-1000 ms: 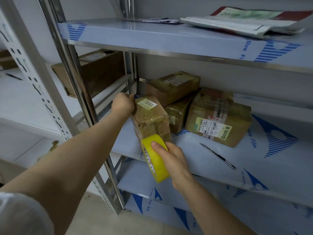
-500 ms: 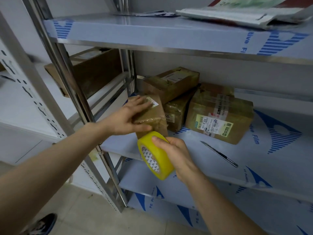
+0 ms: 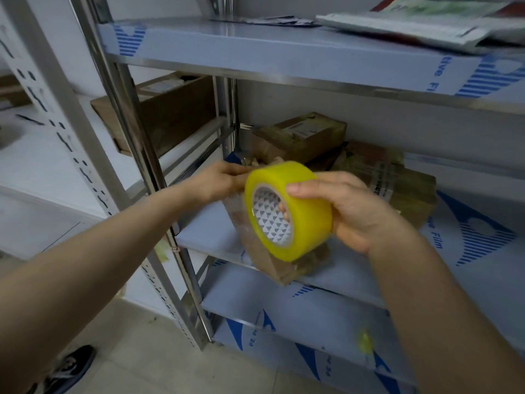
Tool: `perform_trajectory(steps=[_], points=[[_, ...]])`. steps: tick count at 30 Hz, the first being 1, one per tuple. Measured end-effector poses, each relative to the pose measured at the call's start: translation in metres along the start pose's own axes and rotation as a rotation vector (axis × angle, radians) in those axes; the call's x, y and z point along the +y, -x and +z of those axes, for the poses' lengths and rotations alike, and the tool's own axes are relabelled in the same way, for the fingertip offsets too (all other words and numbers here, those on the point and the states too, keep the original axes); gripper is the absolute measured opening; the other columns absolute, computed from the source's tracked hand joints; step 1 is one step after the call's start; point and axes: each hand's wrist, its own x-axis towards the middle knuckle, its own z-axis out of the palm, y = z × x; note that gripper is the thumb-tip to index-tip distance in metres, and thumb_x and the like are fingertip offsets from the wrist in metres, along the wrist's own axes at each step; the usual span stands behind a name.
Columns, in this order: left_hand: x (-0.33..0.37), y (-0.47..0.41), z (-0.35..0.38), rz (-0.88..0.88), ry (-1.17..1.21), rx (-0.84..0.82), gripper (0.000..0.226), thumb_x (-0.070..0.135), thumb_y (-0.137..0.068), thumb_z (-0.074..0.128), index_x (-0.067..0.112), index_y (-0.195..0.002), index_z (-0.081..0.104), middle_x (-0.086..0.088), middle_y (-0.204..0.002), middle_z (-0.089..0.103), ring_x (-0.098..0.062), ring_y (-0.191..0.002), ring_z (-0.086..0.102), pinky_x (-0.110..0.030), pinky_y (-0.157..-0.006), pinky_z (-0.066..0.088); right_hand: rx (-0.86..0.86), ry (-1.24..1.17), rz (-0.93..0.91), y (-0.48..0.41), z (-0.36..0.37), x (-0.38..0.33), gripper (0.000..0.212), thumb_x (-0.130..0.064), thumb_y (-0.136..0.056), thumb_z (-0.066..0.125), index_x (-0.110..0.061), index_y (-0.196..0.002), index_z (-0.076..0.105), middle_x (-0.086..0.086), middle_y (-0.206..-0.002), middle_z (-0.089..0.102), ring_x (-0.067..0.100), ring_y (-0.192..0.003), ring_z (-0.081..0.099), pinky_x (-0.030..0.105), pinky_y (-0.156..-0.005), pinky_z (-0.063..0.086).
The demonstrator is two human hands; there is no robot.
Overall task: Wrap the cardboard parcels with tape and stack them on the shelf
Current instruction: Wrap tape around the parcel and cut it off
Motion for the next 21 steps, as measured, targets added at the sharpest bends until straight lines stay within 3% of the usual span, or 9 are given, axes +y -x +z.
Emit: perform_trajectory(steps=[3, 6, 10, 14, 18, 21], points=[[-0.016, -0.008, -0.004, -0.138, 0.198, 0.040, 0.018, 0.015, -0.093, 0.055, 0.018, -0.082, 0.068, 0.002, -0.079, 0.066, -0.009, -0.076, 0.060, -0.019, -0.071, 0.050, 0.090, -0.011, -0.006, -0.031, 0.006, -0.007, 0.043, -0.027, -0.055, 0.079, -0.002, -0.090, 0.072, 0.014, -0.085, 0.074, 0.024, -0.078, 0.071, 0.036, -0.069, 0.060], [-0.040, -0.018, 0.003, -0.312, 0.432, 0.259, 0.025, 0.011, -0.093, 0.053, 0.011, -0.070, 0.062, -0.005, -0.063, 0.058, -0.015, -0.059, 0.052, -0.023, -0.059, 0.045, 0.199, -0.012, 0.025, -0.069, 0.021, 0.004, 0.033, -0.030, -0.070, 0.079, -0.006, -0.091, 0.070, 0.015, -0.092, 0.073, 0.028, -0.088, 0.070, 0.043, -0.082, 0.057], [-0.069, -0.030, 0.014, -0.510, 0.718, 0.445, 0.022, 0.011, -0.094, 0.050, 0.009, -0.073, 0.055, -0.014, -0.071, 0.057, -0.023, -0.067, 0.052, -0.033, -0.069, 0.049, 0.158, 0.038, 0.070, -0.105, 0.043, 0.029, 0.022, -0.034, -0.080, 0.073, -0.013, -0.088, 0.067, 0.012, -0.099, 0.071, 0.029, -0.097, 0.067, 0.046, -0.092, 0.053], [-0.074, -0.036, 0.014, -0.520, 0.734, 0.476, 0.023, 0.014, -0.094, 0.055, 0.010, -0.071, 0.058, -0.013, -0.070, 0.060, -0.024, -0.068, 0.056, -0.031, -0.062, 0.051, 0.160, 0.149, 0.043, -0.111, 0.051, 0.034, 0.026, -0.040, -0.086, 0.067, -0.014, -0.087, 0.068, 0.003, -0.087, 0.072, 0.018, -0.080, 0.068, 0.035, -0.080, 0.055], [-0.067, -0.042, 0.016, -0.519, 0.691, 0.509, 0.029, 0.004, -0.095, 0.050, 0.007, -0.066, 0.051, -0.012, -0.064, 0.055, -0.022, -0.056, 0.048, -0.026, -0.054, 0.045, 0.225, 0.250, -0.029, -0.085, 0.052, 0.022, 0.037, -0.043, -0.086, 0.066, -0.006, -0.088, 0.068, 0.013, -0.077, 0.062, 0.022, -0.070, 0.061, 0.031, -0.066, 0.050], [-0.066, -0.045, 0.018, -0.507, 0.781, 0.545, 0.028, 0.002, -0.096, 0.044, 0.003, -0.069, 0.050, -0.013, -0.071, 0.053, -0.024, -0.067, 0.051, -0.035, -0.070, 0.046, 0.193, 0.339, -0.035, -0.045, 0.050, 0.014, 0.045, -0.050, -0.075, 0.071, -0.005, -0.070, 0.068, 0.022, -0.072, 0.064, 0.021, -0.062, 0.058, 0.030, -0.060, 0.046]])
